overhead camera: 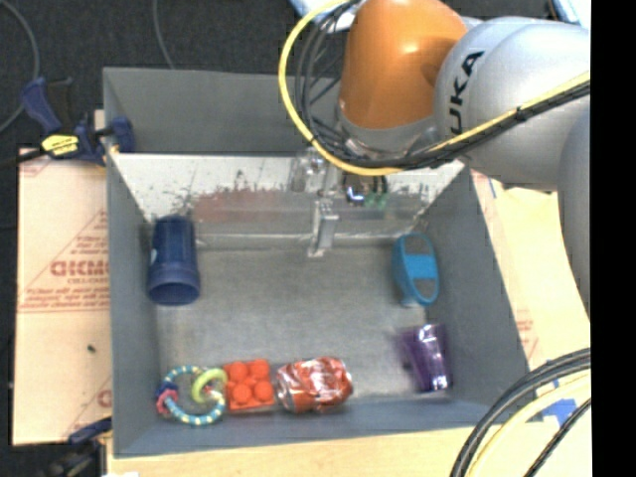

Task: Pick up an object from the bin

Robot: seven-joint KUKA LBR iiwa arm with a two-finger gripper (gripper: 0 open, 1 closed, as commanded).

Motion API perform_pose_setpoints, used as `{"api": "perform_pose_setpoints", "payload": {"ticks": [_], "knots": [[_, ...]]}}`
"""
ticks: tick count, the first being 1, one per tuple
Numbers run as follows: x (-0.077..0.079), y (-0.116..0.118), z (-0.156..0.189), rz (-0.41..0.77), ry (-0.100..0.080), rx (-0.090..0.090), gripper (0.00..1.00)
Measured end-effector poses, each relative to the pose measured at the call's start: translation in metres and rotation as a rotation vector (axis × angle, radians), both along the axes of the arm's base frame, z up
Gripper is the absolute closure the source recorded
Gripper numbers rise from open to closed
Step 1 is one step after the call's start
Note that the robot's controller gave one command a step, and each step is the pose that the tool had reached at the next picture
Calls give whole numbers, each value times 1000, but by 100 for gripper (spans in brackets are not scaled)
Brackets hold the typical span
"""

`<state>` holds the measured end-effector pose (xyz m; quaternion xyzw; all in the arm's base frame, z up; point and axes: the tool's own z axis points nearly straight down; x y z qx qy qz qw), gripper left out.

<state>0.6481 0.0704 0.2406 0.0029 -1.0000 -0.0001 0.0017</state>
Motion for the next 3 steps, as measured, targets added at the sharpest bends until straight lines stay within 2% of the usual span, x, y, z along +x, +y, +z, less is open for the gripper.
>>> {"api": "perform_pose_setpoints", "payload": {"ticks": [1,2,3], "knots": [[1,0,6,-2,-8,2,0],[-46,8,-99,272,-7,0,0],[-84,31,-79,292,-11,3,0]]}}
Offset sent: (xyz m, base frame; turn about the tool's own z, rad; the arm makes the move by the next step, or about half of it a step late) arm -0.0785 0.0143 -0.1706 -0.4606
